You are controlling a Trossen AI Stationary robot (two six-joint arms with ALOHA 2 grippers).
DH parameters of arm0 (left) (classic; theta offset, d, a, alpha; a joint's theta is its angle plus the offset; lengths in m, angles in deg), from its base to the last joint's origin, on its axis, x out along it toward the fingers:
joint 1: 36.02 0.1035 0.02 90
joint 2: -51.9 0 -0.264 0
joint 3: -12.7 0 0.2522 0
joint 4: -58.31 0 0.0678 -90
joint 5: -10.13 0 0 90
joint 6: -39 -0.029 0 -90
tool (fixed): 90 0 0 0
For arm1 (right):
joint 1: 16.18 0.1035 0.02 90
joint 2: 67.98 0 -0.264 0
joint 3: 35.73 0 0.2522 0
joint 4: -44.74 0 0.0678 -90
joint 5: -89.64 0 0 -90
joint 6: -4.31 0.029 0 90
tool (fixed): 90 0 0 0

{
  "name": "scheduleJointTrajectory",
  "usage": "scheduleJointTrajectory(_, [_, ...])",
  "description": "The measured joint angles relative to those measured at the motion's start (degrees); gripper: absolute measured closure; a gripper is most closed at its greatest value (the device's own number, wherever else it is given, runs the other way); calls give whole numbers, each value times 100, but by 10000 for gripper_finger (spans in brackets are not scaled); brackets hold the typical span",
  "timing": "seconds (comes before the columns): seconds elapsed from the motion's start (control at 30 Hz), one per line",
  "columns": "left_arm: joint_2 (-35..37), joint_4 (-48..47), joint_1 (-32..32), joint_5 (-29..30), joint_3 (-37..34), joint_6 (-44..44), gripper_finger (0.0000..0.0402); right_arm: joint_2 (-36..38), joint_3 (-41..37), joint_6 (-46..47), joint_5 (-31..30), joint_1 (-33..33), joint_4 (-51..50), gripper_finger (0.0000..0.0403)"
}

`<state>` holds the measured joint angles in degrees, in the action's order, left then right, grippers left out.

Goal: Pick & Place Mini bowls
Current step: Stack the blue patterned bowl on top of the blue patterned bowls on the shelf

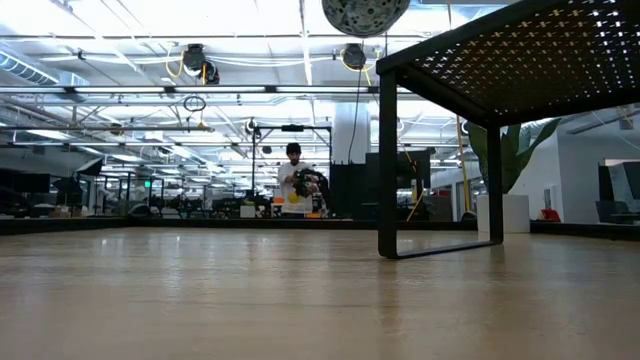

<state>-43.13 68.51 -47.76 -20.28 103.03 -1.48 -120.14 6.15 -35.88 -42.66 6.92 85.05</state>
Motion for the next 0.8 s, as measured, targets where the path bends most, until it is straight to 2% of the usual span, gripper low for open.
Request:
scheduleJointTrajectory(0.17, [-158, 473, -36, -3, 0, -435, 394, -218, 0, 465, 455, -296, 71, 113])
scheduleJointTrajectory(0.37, [-150, 560, -116, -105, 0, -435, 394, -367, 15, 1028, 831, -587, 148, 118])
scheduleJointTrajectory(0.53, [-147, 612, -114, -151, 0, -432, 394, -572, 29, 1532, 1481, -894, 155, 120])
scheduleJointTrajectory(0.8, [-147, 600, -114, -427, 0, -289, 394, -950, 152, 1680, 1533, -1277, 244, 134])
